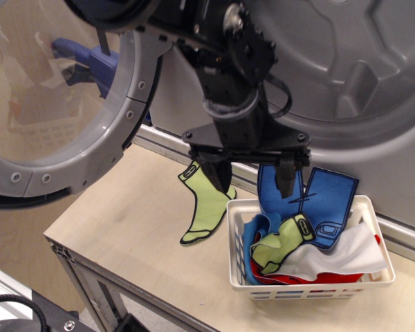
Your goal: Put clothes in laundry machine
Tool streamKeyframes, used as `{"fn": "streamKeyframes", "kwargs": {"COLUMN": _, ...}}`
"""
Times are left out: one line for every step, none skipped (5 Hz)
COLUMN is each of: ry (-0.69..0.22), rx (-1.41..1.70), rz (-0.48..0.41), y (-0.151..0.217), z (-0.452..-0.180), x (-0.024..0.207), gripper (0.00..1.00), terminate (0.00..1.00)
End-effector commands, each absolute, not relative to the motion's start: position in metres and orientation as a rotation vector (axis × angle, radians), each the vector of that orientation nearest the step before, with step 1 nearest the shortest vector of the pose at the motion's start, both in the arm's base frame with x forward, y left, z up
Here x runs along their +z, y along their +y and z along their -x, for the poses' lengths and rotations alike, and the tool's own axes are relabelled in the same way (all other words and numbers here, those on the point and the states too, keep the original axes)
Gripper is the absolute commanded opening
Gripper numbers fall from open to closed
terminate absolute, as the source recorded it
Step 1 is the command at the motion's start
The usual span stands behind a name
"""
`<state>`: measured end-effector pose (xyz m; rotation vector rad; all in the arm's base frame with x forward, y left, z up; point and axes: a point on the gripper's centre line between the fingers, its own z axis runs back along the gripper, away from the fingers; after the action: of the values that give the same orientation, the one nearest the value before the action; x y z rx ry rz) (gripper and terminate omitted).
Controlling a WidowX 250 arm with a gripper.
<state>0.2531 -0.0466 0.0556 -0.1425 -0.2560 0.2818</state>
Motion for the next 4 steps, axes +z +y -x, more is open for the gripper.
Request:
{"fn": "streamKeyframes", "kwargs": {"ry": -0.259, "rx": 0.398, "rz": 0.197, "y": -0.059, "z": -0.270, "x": 0.053, "gripper": 1.00, "terminate": 0.00}}
{"fn": "streamKeyframes", "kwargs": {"ry": -0.156, "rx": 0.369, "rz": 0.178, "y": -0.063, "z": -0.269, "x": 0.045, "gripper": 1.00, "terminate": 0.00}}
{"fn": "streamKeyframes", "kwargs": {"ry": -0.091, "rx": 0.374, "rz": 0.167, "y": -0.061, "z": -0.265, "x": 0.037, "gripper": 1.00, "terminate": 0.00}}
{"fn": "streamKeyframes", "kwargs": {"ry": -0.037, "rx": 0.371, "rz": 0.117, "y": -0.059, "z": -0.262, "x": 0.018, "gripper": 1.00, "terminate": 0.00}}
